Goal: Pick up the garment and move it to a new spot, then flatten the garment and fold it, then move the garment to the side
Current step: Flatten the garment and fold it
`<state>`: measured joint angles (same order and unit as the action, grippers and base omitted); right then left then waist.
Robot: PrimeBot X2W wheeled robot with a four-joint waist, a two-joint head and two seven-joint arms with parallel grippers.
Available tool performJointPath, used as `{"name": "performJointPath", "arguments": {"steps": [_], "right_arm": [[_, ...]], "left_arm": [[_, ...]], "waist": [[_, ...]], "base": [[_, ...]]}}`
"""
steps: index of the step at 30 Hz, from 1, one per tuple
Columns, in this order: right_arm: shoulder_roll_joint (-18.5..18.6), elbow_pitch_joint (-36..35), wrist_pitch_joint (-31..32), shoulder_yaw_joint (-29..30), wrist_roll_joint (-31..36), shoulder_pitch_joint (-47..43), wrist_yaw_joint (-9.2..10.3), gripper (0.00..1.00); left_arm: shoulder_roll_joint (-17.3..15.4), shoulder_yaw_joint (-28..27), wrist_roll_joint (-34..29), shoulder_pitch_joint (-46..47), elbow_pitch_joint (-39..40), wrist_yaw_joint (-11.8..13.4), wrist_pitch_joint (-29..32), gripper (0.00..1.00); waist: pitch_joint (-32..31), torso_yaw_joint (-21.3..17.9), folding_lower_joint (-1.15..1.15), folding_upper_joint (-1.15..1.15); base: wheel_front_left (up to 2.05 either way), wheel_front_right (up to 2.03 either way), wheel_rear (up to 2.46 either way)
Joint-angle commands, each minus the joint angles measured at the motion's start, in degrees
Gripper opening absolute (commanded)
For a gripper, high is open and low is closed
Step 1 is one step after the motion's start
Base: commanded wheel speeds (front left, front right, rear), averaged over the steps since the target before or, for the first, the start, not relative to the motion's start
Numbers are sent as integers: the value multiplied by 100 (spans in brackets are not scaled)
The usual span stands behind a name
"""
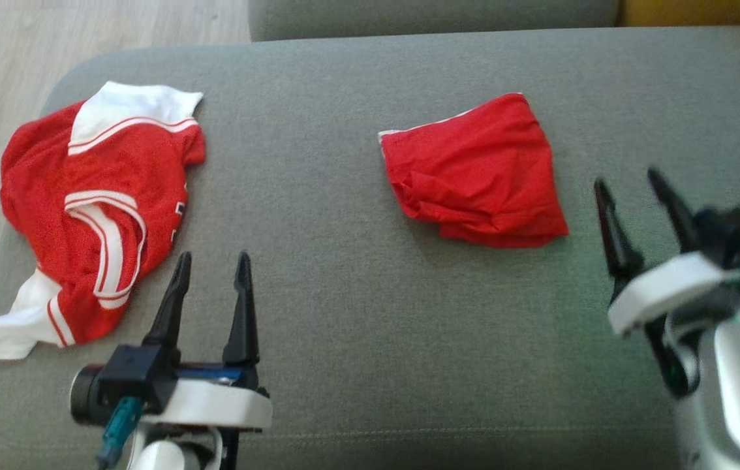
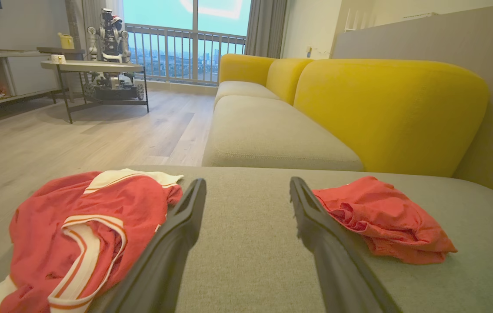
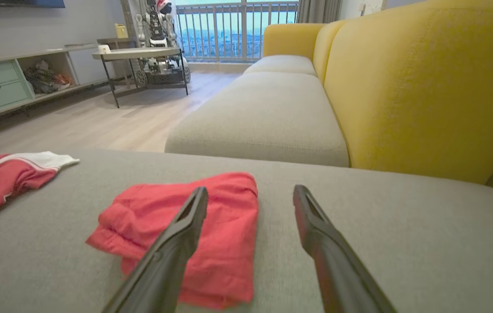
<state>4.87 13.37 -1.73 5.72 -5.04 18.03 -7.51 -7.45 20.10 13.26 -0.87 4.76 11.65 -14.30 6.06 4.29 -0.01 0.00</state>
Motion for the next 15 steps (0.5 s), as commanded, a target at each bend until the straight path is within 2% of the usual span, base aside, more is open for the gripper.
{"name": "performJointPath", "arguments": {"steps": [1, 6, 11, 12, 13, 14, 15], "right_arm": [[-73, -246, -139, -105, 66, -90, 2, 100], [-177, -259, -316, -36, 153, -821, 2, 100], [-194, -232, -249, -222, 285, -740, 2, 100], [-194, -182, -205, -312, 312, -639, 2, 88], [-194, -104, -168, -374, 336, -508, 2, 40], [-170, 3, -127, -461, 374, -355, 2, 0], [-137, 130, -90, -553, 399, -189, 2, 0]], "left_arm": [[-81, -241, 20, 36, 218, 49, -66, 100], [-68, -239, 6, -188, 241, 92, -68, 100], [-56, -132, -74, -142, 253, 59, -69, 100], [-51, -106, -97, -118, 254, 53, -69, 100], [-42, -78, -114, -95, 254, 46, -69, 100], [-26, -51, -124, -72, 250, 38, -69, 100], [-8, -21, -130, -50, 240, 27, -69, 100]], "waist": [[-67, -70, 1, 0], [-177, -93, 1, 0], [-107, 78, 1, 0], [-78, 133, 1, 0], [-44, 194, 1, 0], [-10, 260, 1, 0], [21, 331, 1, 0]], "base": [[0, 0, 0], [0, 0, 0], [0, 0, 0], [0, 0, 0], [0, 0, 0], [0, 0, 0], [0, 0, 0]]}}
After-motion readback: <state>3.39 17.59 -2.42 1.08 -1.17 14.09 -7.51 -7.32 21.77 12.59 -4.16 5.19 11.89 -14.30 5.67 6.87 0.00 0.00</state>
